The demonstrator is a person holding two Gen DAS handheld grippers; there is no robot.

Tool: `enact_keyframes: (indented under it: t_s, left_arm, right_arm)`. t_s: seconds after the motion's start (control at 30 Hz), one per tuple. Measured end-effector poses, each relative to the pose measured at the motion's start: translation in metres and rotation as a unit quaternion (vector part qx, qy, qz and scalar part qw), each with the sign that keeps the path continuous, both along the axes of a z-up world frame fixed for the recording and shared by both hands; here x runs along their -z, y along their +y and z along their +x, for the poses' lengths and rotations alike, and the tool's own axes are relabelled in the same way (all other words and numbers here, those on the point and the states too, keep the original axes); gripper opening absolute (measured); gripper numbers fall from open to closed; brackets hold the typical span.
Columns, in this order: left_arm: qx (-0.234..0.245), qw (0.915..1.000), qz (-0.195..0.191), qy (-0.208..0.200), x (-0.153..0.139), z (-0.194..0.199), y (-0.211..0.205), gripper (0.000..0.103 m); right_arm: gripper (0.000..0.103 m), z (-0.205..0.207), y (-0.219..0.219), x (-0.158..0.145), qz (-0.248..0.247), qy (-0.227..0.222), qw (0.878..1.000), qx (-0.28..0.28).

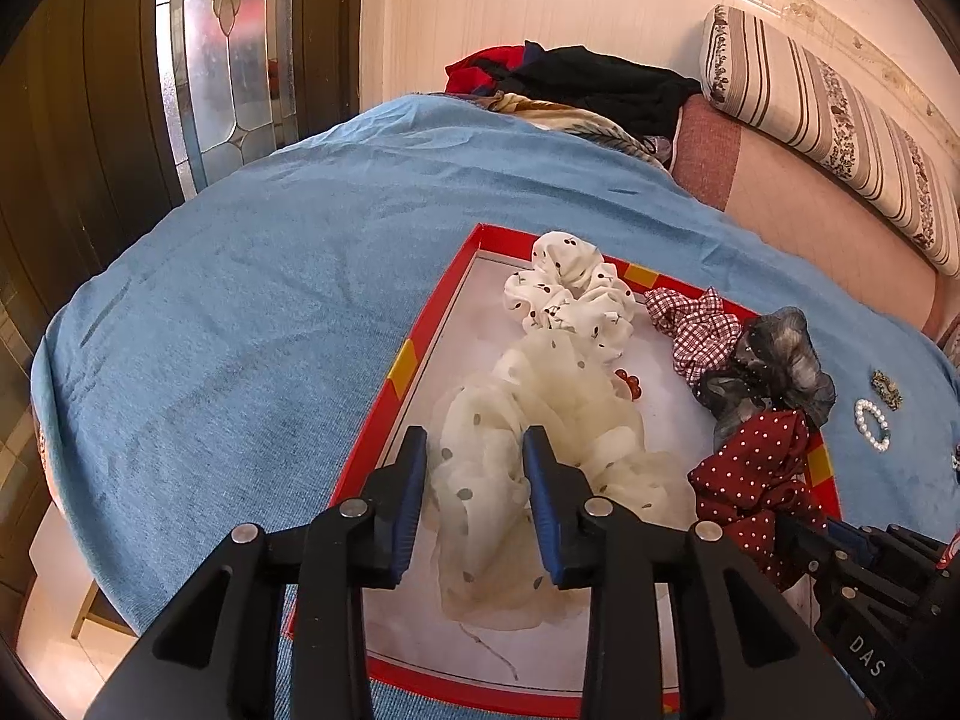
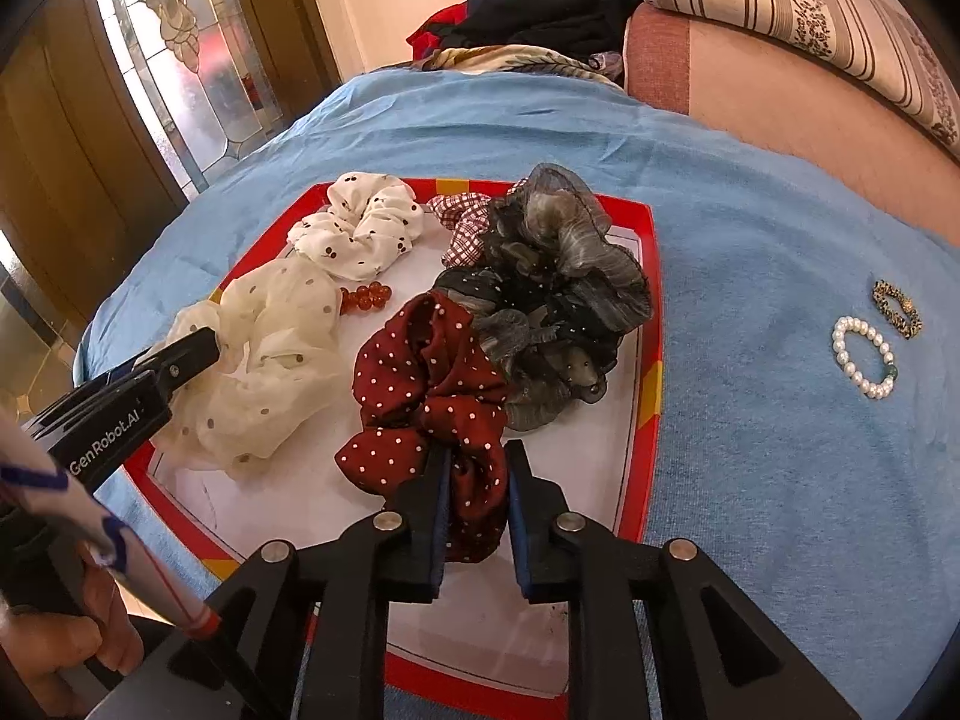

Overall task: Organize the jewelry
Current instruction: 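Open left tool to release white scrunchie while right tool releases red polka-dot scrunchie, then move left tool to pearl bracelet while right tool approaches leopard-print hair tie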

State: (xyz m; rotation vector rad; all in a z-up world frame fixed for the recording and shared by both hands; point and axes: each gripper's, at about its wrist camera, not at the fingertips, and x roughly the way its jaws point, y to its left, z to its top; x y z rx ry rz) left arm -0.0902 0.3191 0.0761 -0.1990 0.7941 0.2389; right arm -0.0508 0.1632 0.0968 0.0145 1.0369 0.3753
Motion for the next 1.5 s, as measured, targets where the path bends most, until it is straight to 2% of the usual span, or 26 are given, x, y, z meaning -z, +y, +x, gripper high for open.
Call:
enact_keyframes:
  t_s: [0.1, 0.27, 0.33, 0.63, 0.97, 1.13, 1.3, 1.5]
  left_arm:
    - [0.000, 1.0000, 0.001, -0.002, -0.001, -0.001, 0.000, 0.033]
    - [0.001, 1.0000, 0.002, -0.009, -0.004, -0.003, -0.001, 0.036]
    - [-0.001, 0.9999, 0.005, -0.015, -0.006, -0.004, -0.002, 0.041]
    - [0.005, 0.9984, 0.025, -0.049, -0.018, -0.009, -0.013, 0.046]
    - [0.007, 0.9968, 0.040, -0.069, -0.024, -0.012, -0.024, 0.047]
    - [0.014, 0.9951, 0.050, -0.084, -0.028, -0.014, -0.035, 0.047]
    - [0.028, 0.9921, 0.059, -0.107, -0.036, -0.018, -0.053, 0.047]
    - [0.072, 0.9887, 0.057, -0.118, -0.050, -0.021, -0.094, 0.047]
  right_arm:
    - [0.030, -0.002, 0.000, -0.002, 0.002, -0.002, 1.000, 0.000]
    - [0.030, -0.003, -0.003, -0.004, 0.006, -0.001, 1.000, 0.003]
    - [0.033, -0.004, -0.005, -0.007, 0.008, -0.002, 1.000, 0.005]
    - [0.033, -0.009, -0.016, -0.024, 0.022, -0.017, 1.000, 0.009]
    - [0.033, -0.015, -0.045, -0.043, 0.047, -0.030, 0.998, 0.031]
    - [0.033, -0.015, -0.078, -0.046, 0.056, -0.030, 0.996, 0.058]
    - [0.033, -0.015, -0.130, -0.041, 0.056, -0.026, 0.993, 0.101]
    - [0.033, -0.014, -0.208, -0.030, 0.063, -0.016, 0.981, 0.182]
